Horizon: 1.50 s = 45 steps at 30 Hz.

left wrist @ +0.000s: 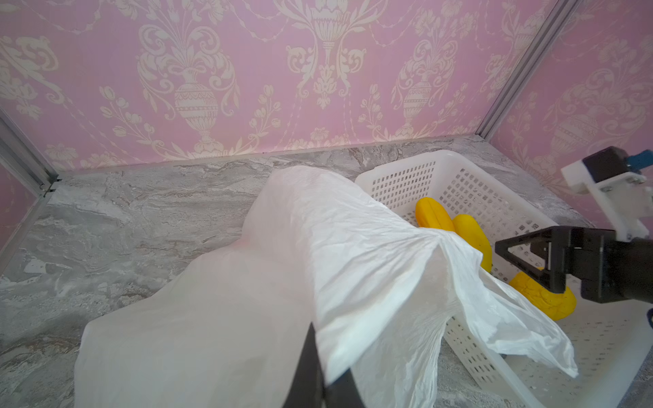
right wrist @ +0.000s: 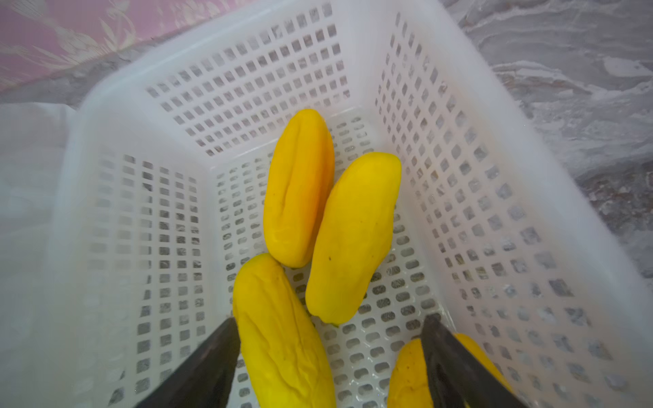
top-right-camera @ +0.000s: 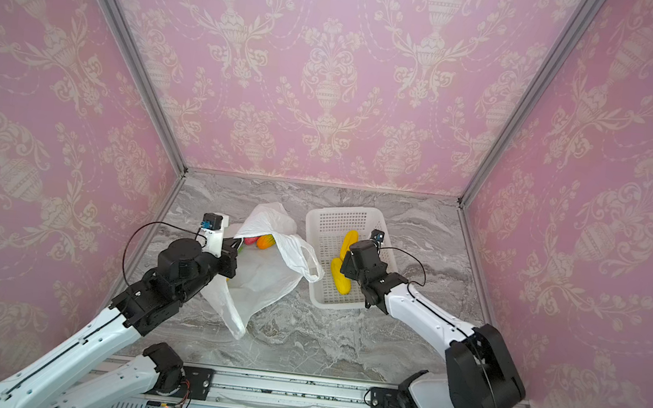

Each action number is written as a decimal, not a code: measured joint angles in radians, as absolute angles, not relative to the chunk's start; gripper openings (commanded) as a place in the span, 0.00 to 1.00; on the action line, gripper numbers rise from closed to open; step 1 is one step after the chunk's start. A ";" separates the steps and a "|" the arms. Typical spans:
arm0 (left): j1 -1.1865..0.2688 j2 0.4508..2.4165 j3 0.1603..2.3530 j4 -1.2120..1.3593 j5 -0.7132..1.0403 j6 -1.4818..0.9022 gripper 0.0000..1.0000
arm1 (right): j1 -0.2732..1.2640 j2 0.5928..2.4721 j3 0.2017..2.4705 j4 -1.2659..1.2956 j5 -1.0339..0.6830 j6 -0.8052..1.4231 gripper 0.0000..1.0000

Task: Untie the knot of the plastic bag and take out the fruit
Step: 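Open the right gripper to release the fruit and raise it, then move the right gripper back over the bag and lower it inside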

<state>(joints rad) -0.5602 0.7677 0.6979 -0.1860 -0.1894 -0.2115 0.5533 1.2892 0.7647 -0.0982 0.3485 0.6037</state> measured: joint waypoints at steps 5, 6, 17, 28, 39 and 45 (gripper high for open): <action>-0.560 0.776 0.698 -0.183 -0.189 -0.212 0.00 | 0.677 1.068 0.702 -0.035 0.376 0.533 0.82; -0.560 0.776 0.698 -0.183 -0.189 -0.212 0.00 | 0.712 1.031 0.692 -0.018 0.378 0.513 0.79; -0.560 0.775 0.698 -0.180 -0.189 -0.212 0.00 | 1.068 1.001 0.628 0.270 0.312 0.211 0.58; -0.560 0.772 0.698 -0.180 -0.189 -0.212 0.00 | 1.175 1.459 0.772 0.407 0.188 0.058 0.43; -0.560 0.766 0.698 -0.180 -0.189 -0.212 0.00 | 1.184 1.829 0.949 0.514 0.266 0.102 0.44; -0.560 0.752 0.696 -0.178 -0.189 -0.212 0.00 | 1.179 1.991 1.047 0.525 0.349 0.192 0.49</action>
<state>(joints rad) -0.5598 0.7521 0.6956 -0.1783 -0.1886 -0.2115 1.1793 1.9911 1.0473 0.5247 0.3489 0.1921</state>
